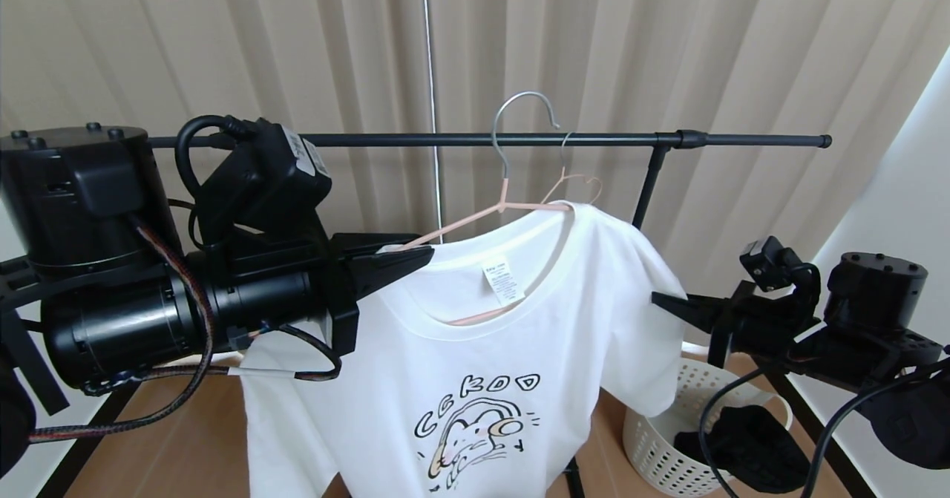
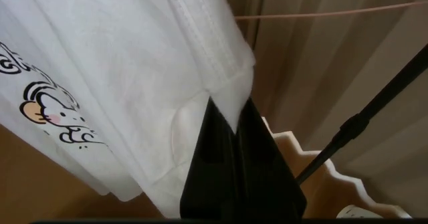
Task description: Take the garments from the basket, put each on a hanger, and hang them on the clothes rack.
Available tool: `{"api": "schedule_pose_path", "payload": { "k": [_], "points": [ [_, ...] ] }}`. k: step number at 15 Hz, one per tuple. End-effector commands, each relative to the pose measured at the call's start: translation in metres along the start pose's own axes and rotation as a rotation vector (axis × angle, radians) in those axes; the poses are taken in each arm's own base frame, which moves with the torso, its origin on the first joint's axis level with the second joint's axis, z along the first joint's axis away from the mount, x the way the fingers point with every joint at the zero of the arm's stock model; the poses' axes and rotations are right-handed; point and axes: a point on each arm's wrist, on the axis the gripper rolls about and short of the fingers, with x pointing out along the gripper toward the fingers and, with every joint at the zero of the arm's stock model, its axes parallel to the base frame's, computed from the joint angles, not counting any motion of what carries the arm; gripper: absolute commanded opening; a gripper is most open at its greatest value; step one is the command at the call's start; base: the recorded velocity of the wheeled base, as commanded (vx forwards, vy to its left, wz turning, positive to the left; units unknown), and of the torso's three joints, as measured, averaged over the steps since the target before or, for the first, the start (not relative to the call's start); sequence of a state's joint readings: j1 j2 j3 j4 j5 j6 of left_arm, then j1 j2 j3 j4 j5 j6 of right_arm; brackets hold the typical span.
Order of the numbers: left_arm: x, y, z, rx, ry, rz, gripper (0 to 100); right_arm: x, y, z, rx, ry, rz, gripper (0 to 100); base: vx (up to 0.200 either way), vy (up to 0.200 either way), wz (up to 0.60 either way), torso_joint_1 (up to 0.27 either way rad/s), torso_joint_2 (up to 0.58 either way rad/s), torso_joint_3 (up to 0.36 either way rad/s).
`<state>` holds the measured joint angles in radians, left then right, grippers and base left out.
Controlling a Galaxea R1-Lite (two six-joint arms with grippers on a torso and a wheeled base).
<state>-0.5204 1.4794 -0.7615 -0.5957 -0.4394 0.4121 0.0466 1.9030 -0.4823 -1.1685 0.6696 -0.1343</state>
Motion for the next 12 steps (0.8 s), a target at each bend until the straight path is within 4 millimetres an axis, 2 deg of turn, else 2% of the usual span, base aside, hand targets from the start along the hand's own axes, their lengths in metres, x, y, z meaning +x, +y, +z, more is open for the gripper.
{"api": "schedule_pose_path", "payload": {
  "k": [1,7,12],
  "points": [
    [-0.003,0.000,0.002,0.002,-0.006,0.007,0,-0.003,-0.005,0.002,0.001,-0.010,-0.021,0,0.000,0.000,0.00,0.000,0.00,0.000],
    [-0.010,-0.003,0.003,0.005,-0.010,0.012,0,-0.009,-0.018,0.009,0.029,-0.039,-0.066,0,0.000,0.000,0.00,0.000,0.00,0.000],
    [-0.014,-0.003,0.004,0.008,-0.014,0.020,0,-0.010,-0.020,0.011,0.027,-0.045,-0.077,0,0.000,0.000,0.00,0.000,0.00,0.000]
  ]
}}
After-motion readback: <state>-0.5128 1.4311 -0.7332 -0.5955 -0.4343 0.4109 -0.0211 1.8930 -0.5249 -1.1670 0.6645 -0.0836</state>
